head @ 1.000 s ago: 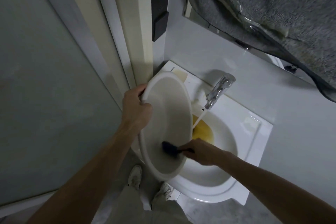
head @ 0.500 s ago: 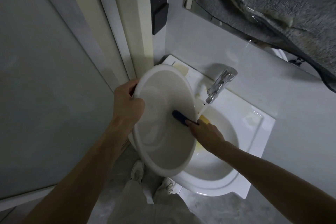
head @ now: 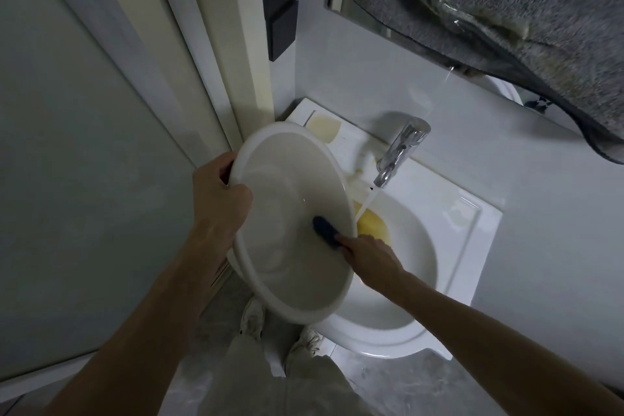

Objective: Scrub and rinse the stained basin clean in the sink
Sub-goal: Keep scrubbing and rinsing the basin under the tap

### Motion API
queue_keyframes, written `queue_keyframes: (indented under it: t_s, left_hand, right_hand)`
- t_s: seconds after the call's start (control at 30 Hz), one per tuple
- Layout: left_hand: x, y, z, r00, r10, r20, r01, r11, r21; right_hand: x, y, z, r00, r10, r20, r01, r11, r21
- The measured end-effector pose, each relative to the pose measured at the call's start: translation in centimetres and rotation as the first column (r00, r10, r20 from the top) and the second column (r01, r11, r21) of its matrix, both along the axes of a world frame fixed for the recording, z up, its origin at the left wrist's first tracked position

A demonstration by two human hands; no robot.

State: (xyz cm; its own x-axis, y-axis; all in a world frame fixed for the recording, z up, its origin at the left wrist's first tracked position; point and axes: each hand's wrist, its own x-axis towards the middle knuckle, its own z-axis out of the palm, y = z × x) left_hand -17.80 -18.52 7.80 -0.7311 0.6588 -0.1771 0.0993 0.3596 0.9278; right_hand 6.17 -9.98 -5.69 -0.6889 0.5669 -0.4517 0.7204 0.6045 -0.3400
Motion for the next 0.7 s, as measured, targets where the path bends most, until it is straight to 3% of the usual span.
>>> queue_keyframes:
  t_s: [0.1, 0.17, 0.23, 0.3, 0.37, 0.43, 0.5, 0.57, 0.63, 0.7]
  left_hand:
    - [0.4, 0.3, 0.1, 0.999, -0.050, -0.022, 0.049, 0.998, -0.036]
    - [0.6, 0.4, -0.3, 0.999, -0.045, -0.022, 0.045, 0.998, -0.041]
    - [0.7, 0.5, -0.7, 1.000, -0.019, -0.015, 0.019, 0.999, -0.035]
    - [0.9, 0.9, -0.8, 0.999, -0.029, -0.029, 0.028, 0.999, -0.039]
    - [1.3, 1.4, -1.0, 0.998, -0.048, -0.039, 0.046, 0.998, -0.043]
    - [1.7, 1.6, -1.5, 0.999, -0.016, -0.031, 0.015, 0.999, -0.033]
    - [2.1, 2.1, -2.0, 1.000, 0.020, -0.009, -0.021, 0.999, -0.033]
    - [2.6, 2.6, -2.7, 1.000, 0.019, 0.005, -0.019, 0.999, -0.051]
    - [3.3, 3.0, -3.6, 1.000, -0.009, -0.001, 0.008, 0.996, -0.086]
    - [3.7, 3.1, -4.4, 1.000, -0.015, -0.005, 0.014, 0.994, -0.110]
  right_hand:
    - [-0.1, -1.3, 0.2, 0.986, 0.151, -0.068, -0.164, 0.944, -0.287]
    - [-0.1, -0.9, -0.2, 0.992, 0.125, -0.005, -0.124, 0.981, -0.147]
    - [0.2, 0.2, -0.5, 0.998, -0.031, 0.063, 0.030, 0.999, 0.018]
    - [0.1, -0.1, -0.5, 1.000, 0.003, 0.016, 0.000, 0.983, -0.184]
    - [0.2, -1.2, -0.1, 0.991, 0.125, -0.041, -0.131, 0.919, -0.373]
    - [0.3, -0.6, -0.4, 0.995, 0.101, -0.002, -0.099, 0.973, -0.207]
    - [1.2, 0.6, -0.8, 0.997, -0.067, 0.027, 0.067, 0.998, 0.017]
    - [1.9, 0.7, -1.2, 0.997, -0.053, 0.054, 0.056, 0.997, -0.054]
    - [2.3, 0.2, -1.3, 0.996, 0.086, 0.040, -0.071, 0.958, -0.278]
    - [2.8, 0.5, -1.2, 0.992, 0.106, 0.068, -0.084, 0.961, -0.264]
